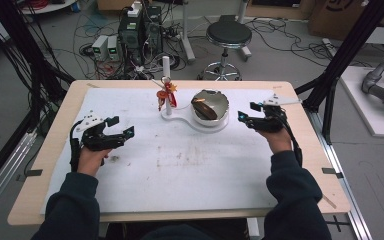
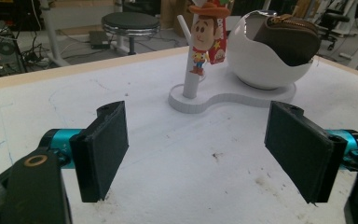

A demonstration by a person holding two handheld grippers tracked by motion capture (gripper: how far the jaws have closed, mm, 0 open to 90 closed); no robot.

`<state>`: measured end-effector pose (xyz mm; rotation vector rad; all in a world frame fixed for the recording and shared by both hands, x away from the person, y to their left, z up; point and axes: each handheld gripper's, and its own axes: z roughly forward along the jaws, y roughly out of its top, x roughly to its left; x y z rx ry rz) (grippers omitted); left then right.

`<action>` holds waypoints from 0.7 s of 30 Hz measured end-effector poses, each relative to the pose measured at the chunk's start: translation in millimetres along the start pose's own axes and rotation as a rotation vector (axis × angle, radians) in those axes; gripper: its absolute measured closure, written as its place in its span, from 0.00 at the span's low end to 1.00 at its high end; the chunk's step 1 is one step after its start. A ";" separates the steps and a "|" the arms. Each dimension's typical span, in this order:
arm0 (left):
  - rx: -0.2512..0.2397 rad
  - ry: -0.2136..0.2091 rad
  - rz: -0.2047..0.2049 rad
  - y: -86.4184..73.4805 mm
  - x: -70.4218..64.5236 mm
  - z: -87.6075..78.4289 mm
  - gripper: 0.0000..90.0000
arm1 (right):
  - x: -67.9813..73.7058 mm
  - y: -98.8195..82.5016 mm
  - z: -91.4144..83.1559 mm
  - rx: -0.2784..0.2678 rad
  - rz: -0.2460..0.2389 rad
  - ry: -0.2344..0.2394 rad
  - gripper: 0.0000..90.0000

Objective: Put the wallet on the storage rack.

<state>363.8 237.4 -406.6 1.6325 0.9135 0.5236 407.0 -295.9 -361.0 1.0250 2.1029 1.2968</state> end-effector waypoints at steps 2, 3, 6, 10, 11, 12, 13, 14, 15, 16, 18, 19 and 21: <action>-0.012 0.000 -0.012 0.2 1.0 -1.4 0.24 | -2.3 -11.8 -12.4 0.007 -0.006 -0.024 0.34; -0.020 -0.003 -0.018 0.2 1.3 -1.9 0.24 | -2.3 -20.0 -20.6 0.015 -0.007 -0.048 0.31; -0.037 -0.023 -0.026 1.0 0.4 -3.4 0.24 | -2.3 -36.7 -36.1 0.007 -0.014 -0.082 0.28; -0.044 -0.023 -0.019 1.7 -2.6 -2.5 0.22 | -4.6 -53.7 -53.4 -0.008 0.005 -0.104 0.24; -0.047 -0.017 -0.013 1.8 -3.2 -2.4 0.22 | -5.4 -55.8 -56.3 -0.008 0.008 -0.101 0.24; -0.049 -0.010 -0.005 2.2 -3.2 -2.9 0.22 | -5.8 -57.1 -58.6 -0.012 0.015 -0.101 0.24; -0.059 -0.005 -0.001 2.8 -3.7 -4.2 0.22 | -6.1 -57.6 -60.0 -0.011 0.019 -0.104 0.24; -0.067 0.000 -0.001 3.6 -3.9 -5.7 0.22 | -7.4 -57.9 -61.4 -0.011 0.016 -0.105 0.24; -0.075 0.006 0.000 4.0 -4.2 -6.6 0.22 | -7.9 -58.0 -61.9 -0.011 0.021 -0.108 0.24; -0.080 0.018 0.007 4.7 -3.9 -8.5 0.22 | -8.3 -57.9 -62.2 -0.012 0.024 -0.109 0.24; -0.089 0.023 0.004 4.8 -2.8 -10.1 0.22 | -8.5 -57.8 -62.5 -0.018 0.026 -0.115 0.24; -0.086 0.020 0.001 4.5 -2.3 -10.4 0.22 | -8.1 -57.6 -62.5 -0.019 0.022 -0.117 0.24; -0.080 0.019 0.000 3.8 -1.4 -10.0 0.22 | -7.2 -57.7 -62.4 -0.019 0.016 -0.126 0.24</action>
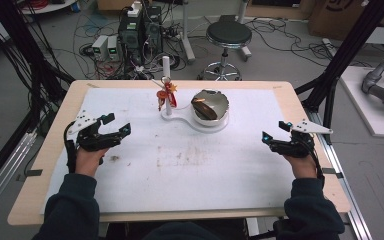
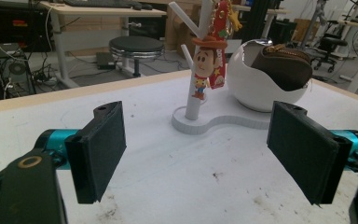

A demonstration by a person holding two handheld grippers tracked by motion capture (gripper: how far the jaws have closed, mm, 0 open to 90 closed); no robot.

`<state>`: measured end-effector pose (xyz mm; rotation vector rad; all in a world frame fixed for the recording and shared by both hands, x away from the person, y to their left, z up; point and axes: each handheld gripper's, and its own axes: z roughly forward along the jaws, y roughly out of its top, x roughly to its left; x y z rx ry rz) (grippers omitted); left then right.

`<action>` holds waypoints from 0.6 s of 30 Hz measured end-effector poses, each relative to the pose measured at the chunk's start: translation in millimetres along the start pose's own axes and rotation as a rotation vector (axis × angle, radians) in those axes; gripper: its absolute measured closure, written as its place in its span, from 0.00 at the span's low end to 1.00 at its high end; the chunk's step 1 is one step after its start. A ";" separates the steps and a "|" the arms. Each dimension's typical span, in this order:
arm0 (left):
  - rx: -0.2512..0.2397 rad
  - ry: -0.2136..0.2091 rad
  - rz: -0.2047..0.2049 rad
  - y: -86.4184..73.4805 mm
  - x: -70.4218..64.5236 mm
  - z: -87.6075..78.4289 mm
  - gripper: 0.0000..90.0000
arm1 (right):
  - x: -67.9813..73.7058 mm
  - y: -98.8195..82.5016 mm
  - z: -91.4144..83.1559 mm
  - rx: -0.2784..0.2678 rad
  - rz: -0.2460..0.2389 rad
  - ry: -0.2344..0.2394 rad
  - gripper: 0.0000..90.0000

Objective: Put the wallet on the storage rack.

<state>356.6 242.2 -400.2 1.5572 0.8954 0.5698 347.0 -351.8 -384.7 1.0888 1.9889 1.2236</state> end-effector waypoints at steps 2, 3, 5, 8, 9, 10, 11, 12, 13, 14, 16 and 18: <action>0.009 -0.002 -0.005 -1.0 0.0 0.4 0.22 | 0.3 -1.6 0.1 0.001 0.008 -0.003 0.24; 0.012 -0.005 -0.006 -1.7 0.0 0.8 0.22 | 0.3 -1.6 0.1 0.001 0.008 -0.003 0.24; 0.019 -0.003 -0.009 -3.2 -0.4 1.2 0.22 | 0.9 -2.7 -0.6 0.002 0.011 -0.010 0.24; 0.020 0.001 -0.009 -3.7 -0.7 0.6 0.22 | 1.4 -3.6 -2.8 -0.002 0.022 -0.024 0.24; 0.020 0.003 -0.008 -3.4 -0.8 -0.4 0.22 | 1.2 -3.7 -3.2 -0.005 0.025 -0.023 0.24; 0.018 0.005 -0.007 -3.3 -0.9 -0.9 0.22 | 0.9 -3.8 -3.8 -0.009 0.020 -0.023 0.24; 0.017 0.007 -0.007 -3.4 -0.8 -1.6 0.22 | 0.9 -3.7 -3.7 -0.011 0.023 -0.027 0.24; 0.017 0.008 -0.006 -3.5 -0.8 -1.9 0.22 | 0.9 -3.7 -3.7 -0.011 0.023 -0.027 0.24; 0.018 0.012 -0.005 -3.7 -0.6 -2.4 0.22 | 1.0 -3.7 -3.5 -0.007 0.026 -0.026 0.24; 0.018 0.012 -0.004 -3.9 -0.4 -2.6 0.22 | 0.8 -4.0 -2.6 -0.006 0.026 -0.026 0.24; 0.019 0.009 -0.004 -4.3 -0.4 -3.0 0.22 | 1.0 -5.0 -0.3 0.004 0.026 -0.023 0.24; 0.018 0.008 -0.006 -4.6 -0.6 -3.1 0.22 | 1.0 -5.1 0.3 0.006 0.024 -0.022 0.24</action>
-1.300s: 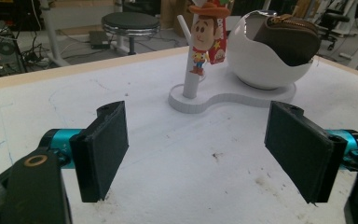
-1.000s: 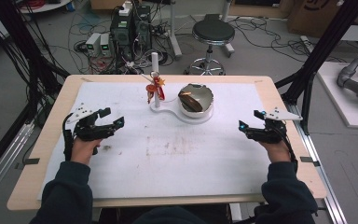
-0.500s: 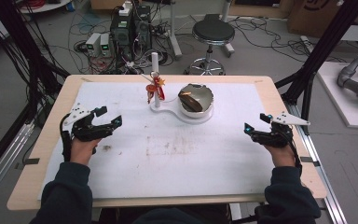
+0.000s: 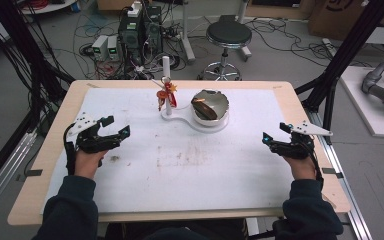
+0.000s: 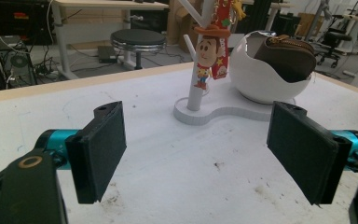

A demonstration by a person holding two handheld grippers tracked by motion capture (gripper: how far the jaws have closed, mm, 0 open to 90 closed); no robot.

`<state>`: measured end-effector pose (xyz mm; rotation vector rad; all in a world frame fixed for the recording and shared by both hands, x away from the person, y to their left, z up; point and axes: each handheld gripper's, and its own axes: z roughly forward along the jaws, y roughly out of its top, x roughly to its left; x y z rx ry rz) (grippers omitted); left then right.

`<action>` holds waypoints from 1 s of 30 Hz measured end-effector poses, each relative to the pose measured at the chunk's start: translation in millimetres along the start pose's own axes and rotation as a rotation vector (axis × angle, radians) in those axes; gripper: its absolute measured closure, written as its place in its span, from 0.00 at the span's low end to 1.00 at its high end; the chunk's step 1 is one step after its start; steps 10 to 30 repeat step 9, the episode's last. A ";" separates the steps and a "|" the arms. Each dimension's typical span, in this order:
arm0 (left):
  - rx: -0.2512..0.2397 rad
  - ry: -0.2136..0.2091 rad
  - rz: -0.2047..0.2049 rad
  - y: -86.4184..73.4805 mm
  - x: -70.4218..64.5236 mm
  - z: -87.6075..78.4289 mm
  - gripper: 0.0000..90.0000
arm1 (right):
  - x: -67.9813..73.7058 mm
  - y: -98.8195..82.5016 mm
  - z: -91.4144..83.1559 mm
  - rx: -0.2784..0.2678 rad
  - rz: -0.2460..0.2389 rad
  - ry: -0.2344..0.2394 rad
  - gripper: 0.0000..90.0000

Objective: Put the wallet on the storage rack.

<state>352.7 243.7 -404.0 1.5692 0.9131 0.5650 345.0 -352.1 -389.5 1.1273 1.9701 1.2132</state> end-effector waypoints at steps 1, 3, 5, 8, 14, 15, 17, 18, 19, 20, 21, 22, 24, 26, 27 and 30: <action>0.003 0.000 0.000 -0.3 0.2 -0.2 0.22 | 0.2 -0.1 0.5 0.001 -0.003 -0.002 0.24; 0.006 0.000 0.000 -0.8 0.6 -0.1 0.22 | 0.4 0.0 1.6 0.004 -0.006 0.000 0.24; 0.007 0.000 -0.001 -1.2 1.2 0.3 0.22 | 0.2 -0.1 2.1 0.005 -0.007 0.000 0.24; 0.011 0.001 -0.003 -1.7 1.9 1.0 0.22 | -0.5 -0.2 1.6 0.005 -0.005 -0.001 0.24; 0.013 0.004 0.000 -1.7 2.5 1.0 0.22 | -0.8 -0.3 1.6 0.002 -0.003 -0.001 0.24; 0.013 0.004 0.000 -1.7 2.5 1.0 0.22 | -0.8 -0.3 1.6 0.002 -0.003 -0.001 0.24; 0.013 0.004 0.000 -1.7 2.5 1.0 0.22 | -0.8 -0.3 1.6 0.002 -0.003 -0.001 0.24; 0.013 0.004 0.000 -1.7 2.5 1.0 0.22 | -0.8 -0.3 1.6 0.002 -0.003 -0.001 0.24; 0.013 0.004 0.000 -1.7 2.5 1.0 0.22 | -0.8 -0.3 1.6 0.002 -0.003 -0.001 0.24; 0.013 0.004 0.000 -1.7 2.5 1.0 0.22 | -0.8 -0.3 1.6 0.002 -0.003 -0.001 0.24; 0.013 0.004 0.000 -1.7 2.5 1.0 0.22 | -0.8 -0.3 1.6 0.002 -0.003 -0.001 0.24; 0.013 0.004 0.000 -1.7 2.5 1.0 0.22 | -0.8 -0.3 1.6 0.002 -0.003 -0.001 0.24; 0.013 0.004 0.000 -1.7 2.5 1.0 0.22 | -0.8 -0.3 1.6 0.002 -0.003 -0.001 0.24; 0.013 0.004 0.000 -1.7 2.5 1.0 0.22 | -0.8 -0.3 1.6 0.002 -0.003 -0.001 0.24; 0.013 0.004 0.000 -1.7 2.5 1.0 0.22 | -0.8 -0.3 1.6 0.002 -0.003 -0.001 0.24; 0.013 0.004 0.000 -1.7 2.5 1.0 0.22 | -0.8 -0.3 1.6 0.002 -0.003 -0.001 0.24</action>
